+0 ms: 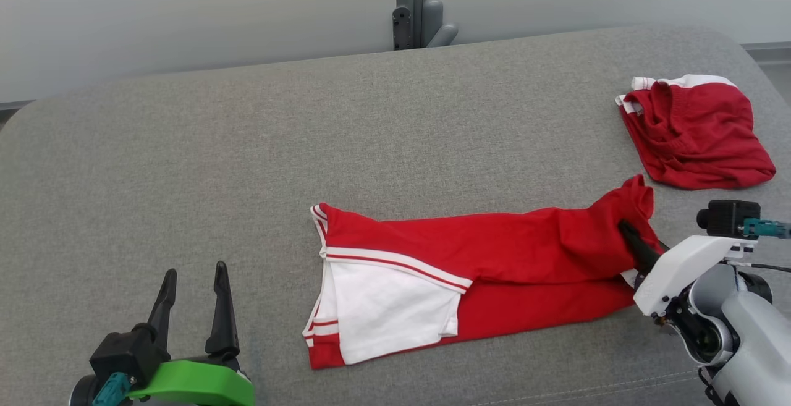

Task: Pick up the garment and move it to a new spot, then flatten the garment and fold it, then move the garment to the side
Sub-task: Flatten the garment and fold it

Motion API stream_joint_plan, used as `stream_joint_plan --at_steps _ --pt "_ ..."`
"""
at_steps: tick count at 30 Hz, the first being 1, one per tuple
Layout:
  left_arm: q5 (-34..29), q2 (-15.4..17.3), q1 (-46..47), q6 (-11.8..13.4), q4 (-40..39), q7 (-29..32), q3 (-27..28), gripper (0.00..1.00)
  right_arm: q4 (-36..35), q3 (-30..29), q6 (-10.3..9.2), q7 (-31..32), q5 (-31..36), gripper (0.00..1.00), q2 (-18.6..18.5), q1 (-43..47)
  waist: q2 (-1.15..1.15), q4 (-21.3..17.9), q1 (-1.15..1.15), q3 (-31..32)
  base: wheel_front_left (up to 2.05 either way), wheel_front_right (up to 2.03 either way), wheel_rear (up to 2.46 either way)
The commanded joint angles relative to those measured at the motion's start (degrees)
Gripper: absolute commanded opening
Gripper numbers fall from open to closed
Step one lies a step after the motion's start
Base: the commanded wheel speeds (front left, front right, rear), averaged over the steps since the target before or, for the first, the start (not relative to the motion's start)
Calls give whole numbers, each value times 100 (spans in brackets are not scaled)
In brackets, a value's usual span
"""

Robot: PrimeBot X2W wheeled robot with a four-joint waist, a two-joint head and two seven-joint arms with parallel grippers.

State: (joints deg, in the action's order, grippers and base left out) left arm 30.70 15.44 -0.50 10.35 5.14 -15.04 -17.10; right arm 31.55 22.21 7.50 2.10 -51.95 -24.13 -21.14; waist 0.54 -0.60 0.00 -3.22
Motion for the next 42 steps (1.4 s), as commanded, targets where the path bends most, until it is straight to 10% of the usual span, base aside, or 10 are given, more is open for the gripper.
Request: stream_joint_plan --at_steps 1,16,26,40,42 --pt "-60 39 -62 30 -16 -14 19 100 -174 5 -3 56 -57 0 32 109 -54 13 0 16 0 0 0" --pt "-97 -54 -16 -34 -20 -14 -30 100 -1872 -16 -2 736 0 0 970 343 -54 479 0 11 0 0 0" --pt "-138 -158 246 -136 98 -13 -179 100 -1049 269 -2 677 402 0 1846 -105 -54 926 0 -98 0 0 0" --pt "-216 -295 423 -265 265 -14 -201 100 138 1000 -2 280 180 0 2117 -643 -54 1200 0 -189 0 0 0" --pt "-227 -318 439 -275 289 -14 -195 100 250 1164 -2 197 30 50 2121 -712 -54 1210 0 -191 0 0 0"
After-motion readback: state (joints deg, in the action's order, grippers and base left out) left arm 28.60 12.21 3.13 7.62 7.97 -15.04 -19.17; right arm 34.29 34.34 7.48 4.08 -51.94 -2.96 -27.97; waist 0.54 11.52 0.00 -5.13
